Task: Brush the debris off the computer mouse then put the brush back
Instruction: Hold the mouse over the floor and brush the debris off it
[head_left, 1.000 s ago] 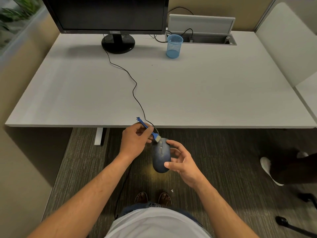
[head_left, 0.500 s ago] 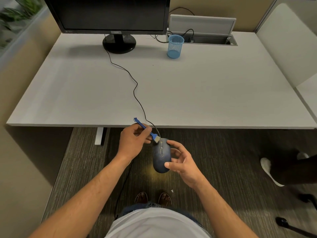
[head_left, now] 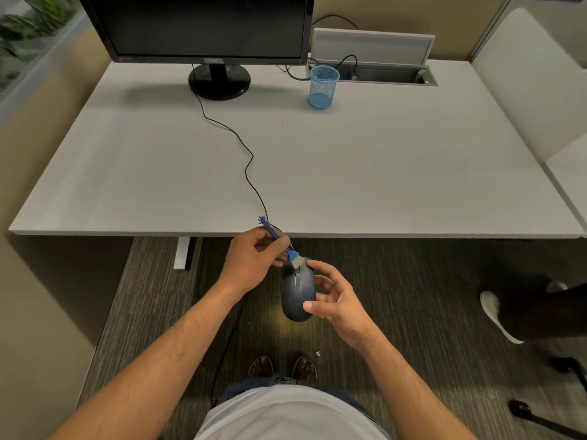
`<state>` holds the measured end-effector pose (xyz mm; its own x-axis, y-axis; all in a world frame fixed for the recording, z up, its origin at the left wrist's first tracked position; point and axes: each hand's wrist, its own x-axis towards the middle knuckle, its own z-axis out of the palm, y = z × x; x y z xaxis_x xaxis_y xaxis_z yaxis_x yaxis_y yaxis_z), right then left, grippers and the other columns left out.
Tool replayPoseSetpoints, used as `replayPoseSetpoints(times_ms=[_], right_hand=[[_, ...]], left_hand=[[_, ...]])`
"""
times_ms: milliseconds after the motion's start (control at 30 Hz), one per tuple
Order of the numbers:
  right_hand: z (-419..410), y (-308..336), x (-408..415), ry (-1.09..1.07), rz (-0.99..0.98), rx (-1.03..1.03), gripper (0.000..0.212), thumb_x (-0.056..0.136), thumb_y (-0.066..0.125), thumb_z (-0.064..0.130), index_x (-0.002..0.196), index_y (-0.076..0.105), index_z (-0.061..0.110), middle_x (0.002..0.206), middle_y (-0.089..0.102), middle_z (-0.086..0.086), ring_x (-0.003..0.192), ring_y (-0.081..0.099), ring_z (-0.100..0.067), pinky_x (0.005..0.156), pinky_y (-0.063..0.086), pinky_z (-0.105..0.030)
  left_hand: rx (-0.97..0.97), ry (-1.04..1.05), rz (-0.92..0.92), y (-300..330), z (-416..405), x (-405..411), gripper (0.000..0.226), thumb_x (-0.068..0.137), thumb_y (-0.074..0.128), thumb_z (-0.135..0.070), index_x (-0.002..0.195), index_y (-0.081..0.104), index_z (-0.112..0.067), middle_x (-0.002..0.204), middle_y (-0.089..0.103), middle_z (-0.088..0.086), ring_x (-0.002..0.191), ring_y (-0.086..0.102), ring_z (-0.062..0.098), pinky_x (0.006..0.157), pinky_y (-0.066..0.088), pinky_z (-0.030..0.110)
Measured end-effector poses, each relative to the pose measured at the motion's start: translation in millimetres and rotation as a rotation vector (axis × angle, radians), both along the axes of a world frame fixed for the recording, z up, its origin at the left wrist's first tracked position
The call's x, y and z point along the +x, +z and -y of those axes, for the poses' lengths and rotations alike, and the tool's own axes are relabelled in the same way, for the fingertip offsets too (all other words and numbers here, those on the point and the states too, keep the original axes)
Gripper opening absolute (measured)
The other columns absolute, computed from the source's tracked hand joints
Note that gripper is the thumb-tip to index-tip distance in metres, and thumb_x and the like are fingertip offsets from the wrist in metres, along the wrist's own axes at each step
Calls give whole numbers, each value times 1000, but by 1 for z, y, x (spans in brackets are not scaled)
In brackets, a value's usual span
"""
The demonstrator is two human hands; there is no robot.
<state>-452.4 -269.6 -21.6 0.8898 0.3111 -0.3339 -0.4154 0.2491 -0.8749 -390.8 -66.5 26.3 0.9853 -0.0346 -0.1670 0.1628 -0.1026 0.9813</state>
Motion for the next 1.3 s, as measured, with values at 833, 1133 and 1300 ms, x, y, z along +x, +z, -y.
replayPoseSetpoints(times_ms=[833, 1133, 1300], right_hand=[[0, 0, -3, -21, 5, -7, 74, 74, 82, -1, 135, 59, 33, 136, 59, -8, 114, 67, -38, 83, 59, -40], [0, 0, 0, -24, -3, -2, 75, 73, 82, -1, 136, 59, 33, 137, 58, -11, 113, 69, -37, 82, 59, -41], [2, 2, 4, -35, -9, -4, 75, 72, 83, 2, 134, 59, 35, 137, 58, -12, 110, 70, -36, 81, 59, -40]], left_hand=[[187, 73, 11, -3, 1, 7, 3, 93, 68, -26, 90, 69, -27, 87, 75, -3, 77, 73, 7, 70, 62, 27], [155, 10, 33, 6, -4, -1, 3, 91, 71, -29, 93, 70, -26, 83, 76, -8, 77, 74, 10, 74, 63, 34], [190, -126, 55, 10, -12, -12, 11, 87, 73, -35, 94, 72, -26, 85, 76, -8, 76, 74, 14, 79, 62, 42]])
